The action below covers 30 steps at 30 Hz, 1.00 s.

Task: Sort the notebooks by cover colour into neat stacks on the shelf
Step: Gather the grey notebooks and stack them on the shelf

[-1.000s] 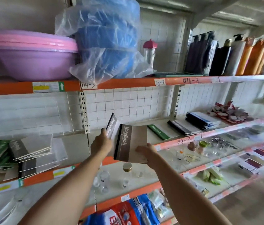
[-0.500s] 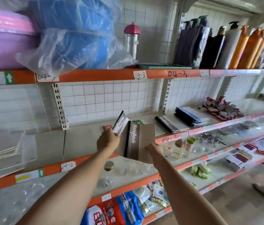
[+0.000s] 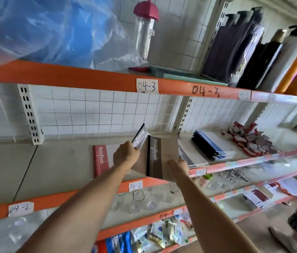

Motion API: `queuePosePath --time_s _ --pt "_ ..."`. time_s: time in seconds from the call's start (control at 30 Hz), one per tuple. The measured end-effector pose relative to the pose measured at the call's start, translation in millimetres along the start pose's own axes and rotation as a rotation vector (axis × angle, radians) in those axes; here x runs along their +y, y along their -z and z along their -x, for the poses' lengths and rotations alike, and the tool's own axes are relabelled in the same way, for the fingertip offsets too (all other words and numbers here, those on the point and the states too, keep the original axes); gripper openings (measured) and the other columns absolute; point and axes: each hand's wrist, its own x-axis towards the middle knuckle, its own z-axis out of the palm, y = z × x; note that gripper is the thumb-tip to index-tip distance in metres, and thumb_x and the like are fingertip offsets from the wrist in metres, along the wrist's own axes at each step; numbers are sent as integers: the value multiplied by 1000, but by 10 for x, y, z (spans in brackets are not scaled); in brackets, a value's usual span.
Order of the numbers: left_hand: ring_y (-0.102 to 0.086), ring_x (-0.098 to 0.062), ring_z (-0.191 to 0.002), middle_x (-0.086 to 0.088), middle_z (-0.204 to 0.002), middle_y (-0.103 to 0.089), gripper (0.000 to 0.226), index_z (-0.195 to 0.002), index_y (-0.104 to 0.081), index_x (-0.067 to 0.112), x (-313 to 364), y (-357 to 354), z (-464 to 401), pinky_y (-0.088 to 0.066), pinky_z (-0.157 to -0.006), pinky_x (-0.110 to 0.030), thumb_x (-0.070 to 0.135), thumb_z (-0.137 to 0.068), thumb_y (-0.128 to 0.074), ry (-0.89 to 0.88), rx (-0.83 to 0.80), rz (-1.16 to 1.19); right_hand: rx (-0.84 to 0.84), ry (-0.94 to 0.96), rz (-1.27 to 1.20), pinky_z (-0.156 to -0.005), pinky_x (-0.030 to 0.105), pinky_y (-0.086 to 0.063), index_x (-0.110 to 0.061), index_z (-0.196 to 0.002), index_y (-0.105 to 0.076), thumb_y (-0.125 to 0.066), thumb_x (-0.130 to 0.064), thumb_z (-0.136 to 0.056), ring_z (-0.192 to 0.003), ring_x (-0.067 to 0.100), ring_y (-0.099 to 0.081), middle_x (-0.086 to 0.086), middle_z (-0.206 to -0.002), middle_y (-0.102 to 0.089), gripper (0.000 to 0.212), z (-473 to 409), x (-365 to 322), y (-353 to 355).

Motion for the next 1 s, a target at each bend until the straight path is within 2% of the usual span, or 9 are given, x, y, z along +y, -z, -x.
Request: queuePosePath --time_s 0.07,0.2,0.27,0.37,0.47,0.53,0.67,0.87,1.0 --pt "-66 -32 -96 -11 -110 -68 30 -115 -60 9 83 -89 -134 -53 -78 -35 30 -95 -50 8 -4 -9 5 5 17 -78 36 -51 -8 -99 -68 -60 -17 -82 -89 33 -64 14 -92 -69 21 -168 -33 25" --pt "-64 -34 -100 -13 -113 -66 31 -118 -59 10 277 -262 -333 -45 -73 -33 28 -96 -48 10 -8 -67 6 -1 40 -81 37 -53 -14 -96 -62 -57 -17 -83 -88 30 -64 11 -91 -67 14 -487 12 122" --pt "-64 -33 -100 -13 -112 -66 29 -117 -59 10 379 -357 -416 -41 -71 -32 26 -96 -48 -3 -1 -89 3 14 43 -80 37 -55 -13 -99 -62 -56 -17 -84 -86 29 -64 10 -89 -66 17 -657 73 219" --pt "-64 -32 -97 -12 -109 -67 27 -115 -60 10 550 -501 -543 -41 -70 -31 26 -95 -48 -6 11 -109 12 27 81 -72 31 -50 -10 -101 -61 -55 -15 -85 -81 26 -61 9 -87 -64 18 -933 112 414" --pt "-65 -33 -97 -11 -109 -68 28 -115 -60 13 704 -648 -637 -46 -73 -32 28 -94 -49 12 17 -121 18 29 146 -80 34 -52 -6 -108 -64 -54 -15 -84 -91 30 -64 14 -97 -68 27 -1253 155 600" --pt "-65 -33 -97 -11 -109 -68 28 -115 -60 13 792 -739 -702 -50 -77 -34 28 -94 -49 40 27 -115 2 44 213 -79 31 -49 -8 -110 -66 -53 -17 -85 -93 31 -63 16 -104 -68 29 -1440 143 710" --pt "-64 -34 -101 -12 -111 -66 28 -115 -60 12 1004 -888 -792 -45 -75 -33 29 -96 -50 121 81 -124 -2 77 353 -82 33 -51 -8 -109 -66 -50 -20 -81 -90 31 -63 14 -105 -69 34 -1778 94 898" --pt "-65 -33 -96 -12 -110 -67 28 -115 -61 12 1309 -1120 -830 -45 -71 -32 30 -96 -52 185 147 -142 -139 172 520 -82 36 -55 -15 -109 -65 -52 -25 -81 -91 29 -65 8 -100 -69 32 -2233 111 1090" --pt "-67 -33 -94 -11 -108 -68 29 -116 -62 13 1447 -1266 -839 -55 -80 -36 30 -94 -54 224 186 -125 -255 214 609 -83 34 -54 -13 -109 -66 -54 -25 -85 -98 28 -65 8 -107 -69 29 -2516 189 1074"
